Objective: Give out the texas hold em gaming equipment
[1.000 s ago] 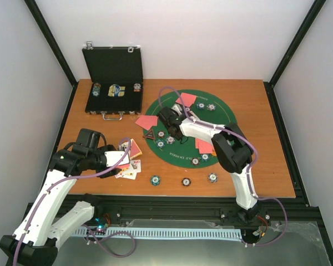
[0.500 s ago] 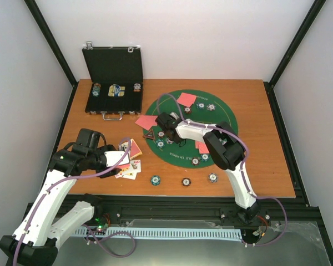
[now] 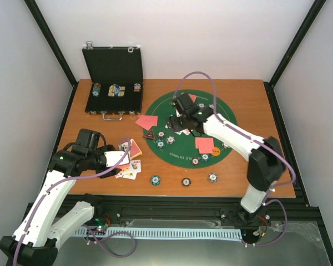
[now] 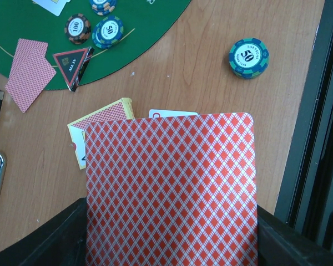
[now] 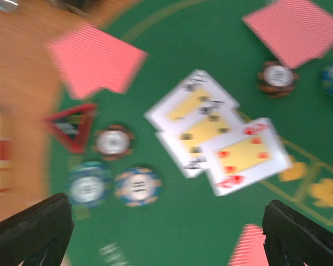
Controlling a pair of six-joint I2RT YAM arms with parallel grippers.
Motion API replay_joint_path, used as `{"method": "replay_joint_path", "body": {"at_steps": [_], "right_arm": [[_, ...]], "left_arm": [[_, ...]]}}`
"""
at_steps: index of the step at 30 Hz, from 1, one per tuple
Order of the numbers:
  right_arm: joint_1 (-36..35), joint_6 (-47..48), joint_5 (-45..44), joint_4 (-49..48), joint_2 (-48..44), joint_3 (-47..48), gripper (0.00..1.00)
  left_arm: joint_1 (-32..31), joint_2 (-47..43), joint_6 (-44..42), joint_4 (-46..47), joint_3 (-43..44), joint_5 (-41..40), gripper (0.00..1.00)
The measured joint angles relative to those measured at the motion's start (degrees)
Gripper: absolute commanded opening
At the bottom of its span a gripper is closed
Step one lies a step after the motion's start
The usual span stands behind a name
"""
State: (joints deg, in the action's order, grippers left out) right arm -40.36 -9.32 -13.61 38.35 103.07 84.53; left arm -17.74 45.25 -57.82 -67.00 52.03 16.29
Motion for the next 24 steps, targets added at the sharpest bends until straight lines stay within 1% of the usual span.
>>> {"method": "replay_joint_path", "body": {"at_steps": [2, 3, 7, 9, 15, 17, 24], "right_arm": [[0.5, -4.6, 8.6, -2.8, -5.4, -2.8, 0.93], [0.5, -8.0, 14.4, -5.4, -8.4, -5.2, 0.93], [-1.6, -20.2, 31.5, -15.2, -15.7, -15.3, 0.94], [-3.1, -24.0, 35.4, -18.0, -16.2, -17.5, 0.94], [-10.2, -35.9, 43.6, -27.3, -16.2, -22.8, 0.95], [-12.1, -38.8, 45.0, -30.4, -16.2, -23.4, 0.94], [-15.1, -44.7, 46.6, -37.9, -16.1, -25.2, 0.93]], "left_arm": [[0.0, 0.0, 0.0, 0.0, 0.0, 0.0, 0.37], [0.0, 0.0, 0.0, 0.0, 0.0, 0.0, 0.37], [0.0, 0.0, 0.0, 0.0, 0.0, 0.1, 0.37], [0.0, 0.0, 0.0, 0.0, 0.0, 0.2, 0.37], [0.0, 0.0, 0.0, 0.0, 0.1, 0.3, 0.37], [0.0, 0.0, 0.0, 0.0, 0.1, 0.4, 0.37], [0.0, 0.0, 0.0, 0.0, 0.9, 0.6, 0.37]]}}
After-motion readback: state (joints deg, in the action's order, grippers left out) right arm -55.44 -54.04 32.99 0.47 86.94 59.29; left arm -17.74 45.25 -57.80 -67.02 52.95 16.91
